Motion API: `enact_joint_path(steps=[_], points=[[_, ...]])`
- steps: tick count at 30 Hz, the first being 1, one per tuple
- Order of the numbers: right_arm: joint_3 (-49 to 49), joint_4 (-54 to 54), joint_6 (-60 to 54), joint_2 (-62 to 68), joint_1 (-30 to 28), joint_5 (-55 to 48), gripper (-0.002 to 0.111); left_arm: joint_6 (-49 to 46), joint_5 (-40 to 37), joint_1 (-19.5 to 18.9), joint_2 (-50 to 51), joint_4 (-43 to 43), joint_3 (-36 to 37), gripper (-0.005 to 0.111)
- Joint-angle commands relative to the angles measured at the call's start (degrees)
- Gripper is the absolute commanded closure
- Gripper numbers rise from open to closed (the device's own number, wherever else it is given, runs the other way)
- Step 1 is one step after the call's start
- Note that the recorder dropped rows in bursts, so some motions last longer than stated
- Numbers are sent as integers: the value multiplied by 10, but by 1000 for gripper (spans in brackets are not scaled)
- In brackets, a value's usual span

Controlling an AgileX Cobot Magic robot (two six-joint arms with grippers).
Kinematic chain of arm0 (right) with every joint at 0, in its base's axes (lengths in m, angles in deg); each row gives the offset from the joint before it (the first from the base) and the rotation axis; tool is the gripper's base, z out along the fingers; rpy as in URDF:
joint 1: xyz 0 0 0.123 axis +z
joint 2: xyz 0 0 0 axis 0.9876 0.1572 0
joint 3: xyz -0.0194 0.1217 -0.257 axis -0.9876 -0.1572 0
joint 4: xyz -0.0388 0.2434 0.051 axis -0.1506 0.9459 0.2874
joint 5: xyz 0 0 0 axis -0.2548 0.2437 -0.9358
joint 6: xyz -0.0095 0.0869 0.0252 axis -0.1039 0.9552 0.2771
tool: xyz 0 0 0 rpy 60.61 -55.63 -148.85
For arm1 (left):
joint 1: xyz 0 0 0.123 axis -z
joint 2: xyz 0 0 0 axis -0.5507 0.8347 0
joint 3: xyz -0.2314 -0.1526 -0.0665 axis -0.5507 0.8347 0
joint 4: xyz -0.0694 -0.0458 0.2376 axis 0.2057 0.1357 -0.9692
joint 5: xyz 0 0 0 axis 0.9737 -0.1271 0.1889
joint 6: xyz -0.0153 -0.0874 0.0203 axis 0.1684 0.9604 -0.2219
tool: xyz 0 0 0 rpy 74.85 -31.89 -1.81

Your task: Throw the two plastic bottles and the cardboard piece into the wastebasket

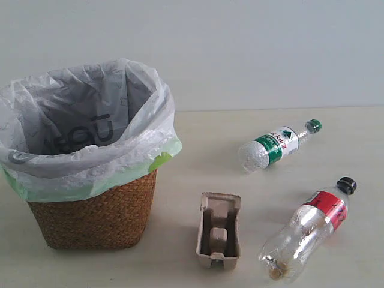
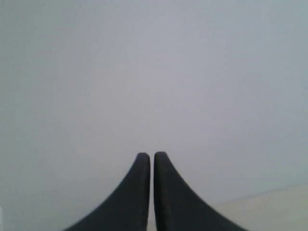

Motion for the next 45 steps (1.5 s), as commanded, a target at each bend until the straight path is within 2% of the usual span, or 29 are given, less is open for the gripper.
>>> enact_joint_path(steps=[1, 3, 5, 7, 10, 16, 26, 31, 39, 45], points=[[67, 2, 2, 2, -1, -39, 99, 5, 5, -1, -2, 1, -2, -1], [101, 2, 2, 18, -1, -81, 85, 5, 5, -1, -2, 1, -2, -1], [138, 2, 2, 40, -1, -124, 63, 5, 5, -1, -2, 1, -2, -1], [173, 2, 2, 68, -1, -159, 33, 5, 5, -1, -2, 1, -2, -1], [223, 3, 10, 112, -1, -230, 4, 5, 5, -1, -2, 1, -2, -1], [286, 4, 80, 213, -1, -370, 3, 5, 5, -1, -2, 1, -2, -1], [289, 4, 90, 398, -1, -547, 3, 5, 5, -1, -2, 1, -2, -1], [289, 4, 90, 487, -1, -540, 3, 5, 5, -1, -2, 1, -2, -1], [289, 14, 86, 611, -1, -461, 3, 5, 5, -1, -2, 1, -2, -1], [289, 112, -1, 722, -1, -393, 3, 5, 5, -1, -2, 1, -2, -1]])
